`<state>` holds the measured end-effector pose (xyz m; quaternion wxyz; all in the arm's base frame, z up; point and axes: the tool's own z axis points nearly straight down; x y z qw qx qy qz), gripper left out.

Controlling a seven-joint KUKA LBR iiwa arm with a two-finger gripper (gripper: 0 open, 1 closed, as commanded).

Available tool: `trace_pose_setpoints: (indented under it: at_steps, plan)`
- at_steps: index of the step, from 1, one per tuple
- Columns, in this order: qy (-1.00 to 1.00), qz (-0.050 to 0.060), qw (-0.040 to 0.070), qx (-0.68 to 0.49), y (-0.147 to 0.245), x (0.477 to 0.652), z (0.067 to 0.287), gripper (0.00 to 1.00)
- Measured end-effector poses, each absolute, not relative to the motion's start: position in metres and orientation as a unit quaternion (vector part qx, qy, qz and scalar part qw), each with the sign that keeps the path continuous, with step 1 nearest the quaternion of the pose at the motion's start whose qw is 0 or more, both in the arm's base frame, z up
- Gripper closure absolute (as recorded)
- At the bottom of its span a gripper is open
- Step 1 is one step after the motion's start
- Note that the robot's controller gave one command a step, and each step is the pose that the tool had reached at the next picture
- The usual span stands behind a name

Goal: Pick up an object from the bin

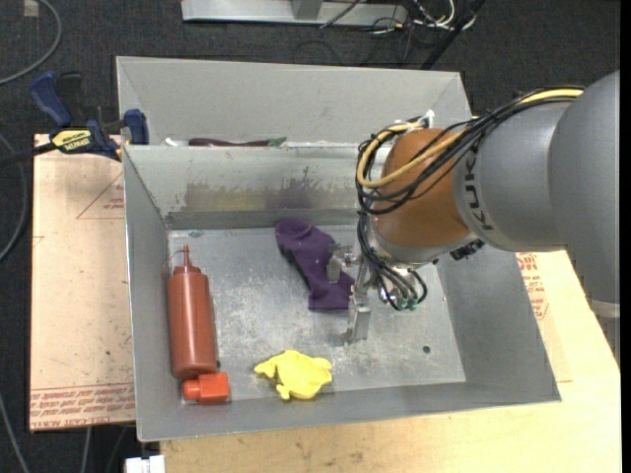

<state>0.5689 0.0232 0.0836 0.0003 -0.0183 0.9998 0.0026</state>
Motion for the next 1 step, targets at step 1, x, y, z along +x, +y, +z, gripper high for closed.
trace_pose_setpoints:
  at_steps: [1]
  plan:
    - [0.998,-0.001,0.005,-0.064,0.0294,0.5678,0.0708,1.00]
